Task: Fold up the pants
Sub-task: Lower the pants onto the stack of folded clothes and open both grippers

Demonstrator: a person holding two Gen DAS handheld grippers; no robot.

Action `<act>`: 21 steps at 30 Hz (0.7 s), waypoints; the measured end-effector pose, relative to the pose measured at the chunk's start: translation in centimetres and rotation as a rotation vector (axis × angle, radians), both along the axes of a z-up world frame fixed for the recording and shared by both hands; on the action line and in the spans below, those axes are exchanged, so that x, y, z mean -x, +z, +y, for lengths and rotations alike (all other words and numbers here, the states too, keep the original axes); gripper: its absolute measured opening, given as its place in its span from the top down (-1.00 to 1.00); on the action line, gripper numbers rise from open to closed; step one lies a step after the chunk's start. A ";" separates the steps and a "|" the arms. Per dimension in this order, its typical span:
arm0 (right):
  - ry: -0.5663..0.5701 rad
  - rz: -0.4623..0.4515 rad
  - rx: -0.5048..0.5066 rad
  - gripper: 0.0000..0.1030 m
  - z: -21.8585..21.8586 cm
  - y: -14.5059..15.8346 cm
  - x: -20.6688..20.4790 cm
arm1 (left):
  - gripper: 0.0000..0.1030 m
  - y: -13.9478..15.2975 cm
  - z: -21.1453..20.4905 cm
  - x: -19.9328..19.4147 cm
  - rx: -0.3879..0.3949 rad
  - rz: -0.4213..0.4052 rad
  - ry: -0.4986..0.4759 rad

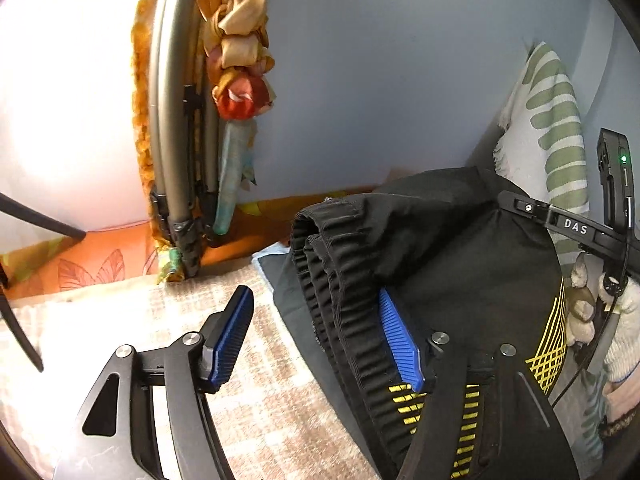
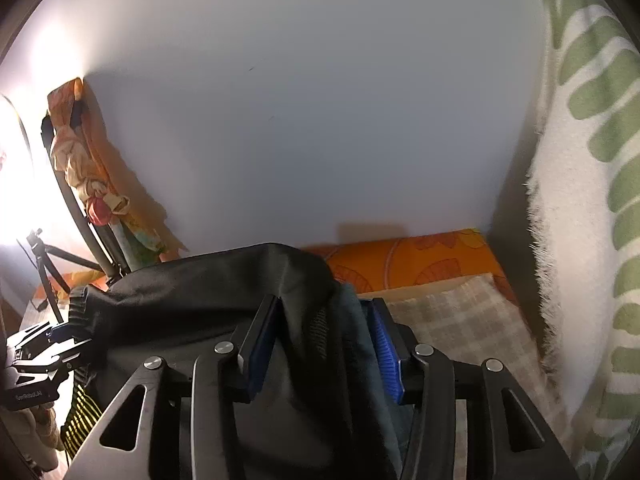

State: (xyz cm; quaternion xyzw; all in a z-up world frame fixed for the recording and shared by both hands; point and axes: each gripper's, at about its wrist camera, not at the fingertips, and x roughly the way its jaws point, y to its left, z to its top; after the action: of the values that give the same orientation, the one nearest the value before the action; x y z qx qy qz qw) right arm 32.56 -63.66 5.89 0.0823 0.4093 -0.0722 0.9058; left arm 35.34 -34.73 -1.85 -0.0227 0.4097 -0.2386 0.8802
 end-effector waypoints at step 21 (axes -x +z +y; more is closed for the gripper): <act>-0.044 -0.130 0.047 -0.42 2.7 5.3 10.6 | -0.35 5.9 -0.4 9.5 -0.014 -0.158 -0.067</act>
State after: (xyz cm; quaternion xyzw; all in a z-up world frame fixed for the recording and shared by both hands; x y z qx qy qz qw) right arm 21.98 -61.00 11.15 0.0746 0.3459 -0.0959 0.9304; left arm 25.85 -35.12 4.09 0.0161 0.3414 -0.2661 0.9013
